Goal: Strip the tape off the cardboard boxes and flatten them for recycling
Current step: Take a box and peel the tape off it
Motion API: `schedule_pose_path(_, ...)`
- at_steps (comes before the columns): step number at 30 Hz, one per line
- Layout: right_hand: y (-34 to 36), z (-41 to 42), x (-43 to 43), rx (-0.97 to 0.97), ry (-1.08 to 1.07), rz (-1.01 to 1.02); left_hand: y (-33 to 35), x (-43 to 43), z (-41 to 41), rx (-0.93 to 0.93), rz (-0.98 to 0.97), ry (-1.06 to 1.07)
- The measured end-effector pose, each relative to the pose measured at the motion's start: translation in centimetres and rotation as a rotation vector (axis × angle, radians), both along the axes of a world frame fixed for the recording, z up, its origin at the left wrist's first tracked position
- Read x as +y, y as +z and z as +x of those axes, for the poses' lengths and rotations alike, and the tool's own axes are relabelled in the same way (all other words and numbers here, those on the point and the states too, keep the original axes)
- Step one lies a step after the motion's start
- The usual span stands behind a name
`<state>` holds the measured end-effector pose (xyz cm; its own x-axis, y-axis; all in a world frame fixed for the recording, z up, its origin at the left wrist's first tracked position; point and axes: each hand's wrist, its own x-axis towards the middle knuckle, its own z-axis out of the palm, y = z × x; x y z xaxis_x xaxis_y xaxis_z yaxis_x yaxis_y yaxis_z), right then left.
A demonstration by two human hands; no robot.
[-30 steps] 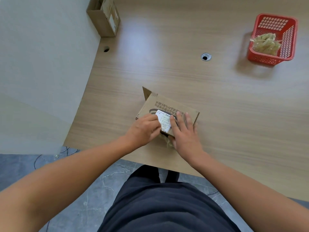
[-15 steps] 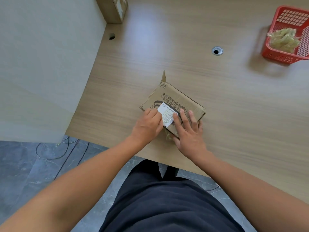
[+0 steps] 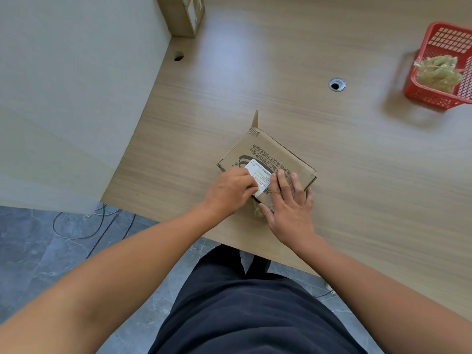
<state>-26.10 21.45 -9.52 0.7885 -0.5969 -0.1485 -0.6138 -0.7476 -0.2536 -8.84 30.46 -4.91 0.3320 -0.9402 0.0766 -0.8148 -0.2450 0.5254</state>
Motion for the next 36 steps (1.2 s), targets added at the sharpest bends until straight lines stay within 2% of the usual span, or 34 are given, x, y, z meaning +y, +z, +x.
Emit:
schedule_pose_path(2,0.0,-0.1,0.0,0.007,0.001,0.002,-0.2,-0.1,-0.8,-0.045,-0.006,0.002)
schedule_pose_path(3,0.0,-0.1,0.0,0.01,0.002,0.005,-0.4,-0.2,-1.2,-0.012,-0.005,0.072)
schedule_pose_path(6,0.0,-0.1,0.1,0.006,-0.006,0.009,-0.9,-0.3,-2.4,0.24,0.034,0.382)
schedule_pose_path(8,0.1,0.0,0.1,0.015,-0.01,0.036,-1.3,-0.4,-2.6,0.373,0.013,0.465)
schedule_pose_path(10,0.1,0.0,0.1,0.014,-0.013,0.069,-1.2,-0.4,-2.9,0.392,0.017,0.47)
schedule_pose_path(12,0.4,0.1,-0.2,-0.002,-0.041,0.072,-0.8,-0.6,-2.4,0.311,0.101,0.384)
schedule_pose_path(18,1.2,0.0,-3.3,-0.014,-0.066,0.031,1.1,-2.0,1.7,0.111,0.383,-0.065)
schedule_pose_path(22,0.4,0.1,-3.6,0.033,-0.035,0.033,1.3,-3.6,2.2,-0.135,0.384,-0.211)
schedule_pose_path(29,0.0,-0.1,-4.1,0.084,0.003,0.008,2.1,-7.7,4.0,-0.134,0.663,-0.478)
schedule_pose_path(32,0.2,0.1,-4.1,0.126,-0.005,0.008,2.1,-7.6,4.4,-0.126,0.607,-0.525)
schedule_pose_path(36,0.5,0.3,-4.0,0.133,-0.014,0.021,0.8,-4.6,4.2,-0.008,0.351,-0.319)
